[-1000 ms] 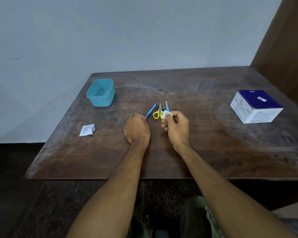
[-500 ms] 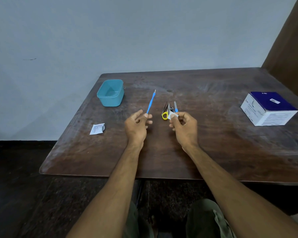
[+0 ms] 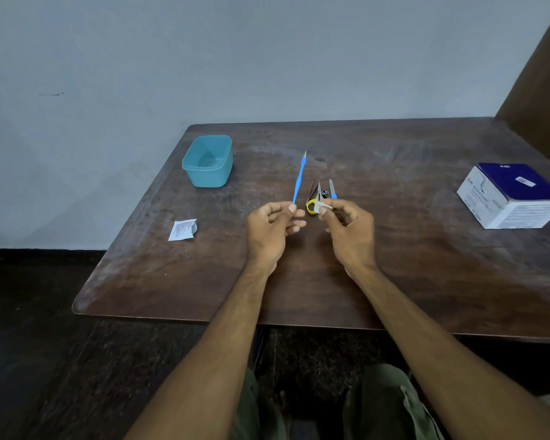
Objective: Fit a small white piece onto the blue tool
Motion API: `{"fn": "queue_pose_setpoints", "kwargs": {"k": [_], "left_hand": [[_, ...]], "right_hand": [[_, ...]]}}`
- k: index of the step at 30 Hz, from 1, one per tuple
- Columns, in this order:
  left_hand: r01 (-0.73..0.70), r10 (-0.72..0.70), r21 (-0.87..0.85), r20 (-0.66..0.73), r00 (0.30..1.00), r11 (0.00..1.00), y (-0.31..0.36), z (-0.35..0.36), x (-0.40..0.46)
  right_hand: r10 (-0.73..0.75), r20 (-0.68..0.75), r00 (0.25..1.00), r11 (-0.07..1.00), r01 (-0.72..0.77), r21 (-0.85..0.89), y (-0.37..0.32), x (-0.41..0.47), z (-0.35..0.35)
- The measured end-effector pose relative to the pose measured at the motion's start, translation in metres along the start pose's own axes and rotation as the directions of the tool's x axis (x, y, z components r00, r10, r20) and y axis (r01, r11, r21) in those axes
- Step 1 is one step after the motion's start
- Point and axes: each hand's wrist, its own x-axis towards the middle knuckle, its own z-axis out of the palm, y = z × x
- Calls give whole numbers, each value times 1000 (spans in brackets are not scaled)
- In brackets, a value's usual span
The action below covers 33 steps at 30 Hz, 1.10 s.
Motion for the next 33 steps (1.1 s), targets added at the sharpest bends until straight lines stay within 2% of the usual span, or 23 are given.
{"fn": "queue_pose_setpoints", "kwargs": {"k": [3,6,13,18,23,28,33], "left_hand": [[-18,18,9,4,1000,1000,-3,1,2],[-25,24,21,37,999,999,-6,2,3],[3,-3,-1,19,1000,1000,-6,2,4],[19,-19,19,23,1000,1000,-7,2,5],[16,-17,43,7,1000,999,-7,2,6],[1,-2,58,11,1000,998,-6,2,4],[26,-27,42,23,999,999,-3,4,1]], "right_hand": [[-182,-12,983,974,178,-139,-2,2,6],[-380,68,923,865,380,-328,-2,11,13],[-554,316,770,630,636,-445,2,12,20],[-564,322,760,577,642,-505,2,17,22],[-563,300,770,567,624,-538,2,22,26],[-569,394,722,437,671,-599,2,18,18],[-584,327,743,400,613,-681,-11,38,15]]}}
